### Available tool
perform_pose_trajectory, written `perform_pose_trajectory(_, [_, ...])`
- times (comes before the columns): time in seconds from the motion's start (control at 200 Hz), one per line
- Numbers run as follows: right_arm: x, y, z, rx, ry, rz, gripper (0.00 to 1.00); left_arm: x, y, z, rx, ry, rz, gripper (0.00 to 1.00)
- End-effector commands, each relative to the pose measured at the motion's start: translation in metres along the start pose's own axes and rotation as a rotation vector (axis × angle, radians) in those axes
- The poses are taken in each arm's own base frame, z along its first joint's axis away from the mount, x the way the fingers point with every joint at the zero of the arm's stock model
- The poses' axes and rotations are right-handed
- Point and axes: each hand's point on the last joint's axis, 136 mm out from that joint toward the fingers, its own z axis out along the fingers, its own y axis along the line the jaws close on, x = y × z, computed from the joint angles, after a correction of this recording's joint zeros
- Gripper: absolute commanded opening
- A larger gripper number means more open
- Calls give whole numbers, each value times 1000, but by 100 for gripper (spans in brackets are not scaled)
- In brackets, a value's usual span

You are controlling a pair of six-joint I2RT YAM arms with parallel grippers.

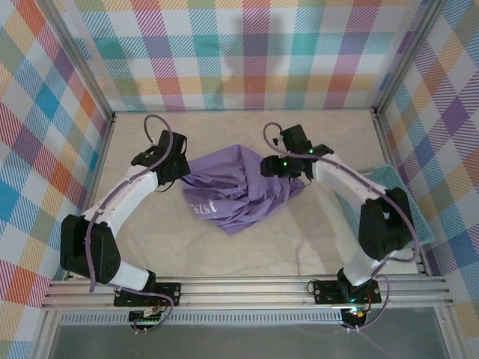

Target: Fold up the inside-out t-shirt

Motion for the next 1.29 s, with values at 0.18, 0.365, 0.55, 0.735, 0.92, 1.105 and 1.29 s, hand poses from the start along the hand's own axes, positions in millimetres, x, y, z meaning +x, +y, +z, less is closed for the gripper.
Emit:
perform_pose_trajectory(0.18, [59, 27, 36, -27, 82, 62, 62, 24, -8, 8, -52, 116, 133, 47])
perform_pose_trajectory(0.365, [60, 19, 43, -7, 55, 107, 60, 51, -77, -48, 269, -12, 302, 70])
perform_pose_trajectory(0.55, [65, 15, 52, -5, 56, 162, 59, 94, -130, -51, 396, 36, 543, 74])
perform_pose_trajectory(0.735, [69, 10, 58, -1, 44, 218, 59, 107, -153, -23, 359, 68, 587, 74])
perform_pose_trajectory(0.92, [72, 8, 66, 5, 57, 235, 59, 103, -166, 0, 319, 60, 578, 68])
perform_pose_trajectory(1.105, [72, 0, 76, 40, 59, 222, 46, 96, -172, 9, 289, 44, 556, 53])
perform_pose_trajectory(1.29, [68, -5, 78, 64, 54, 192, 15, 94, -177, 16, 276, 48, 564, 33])
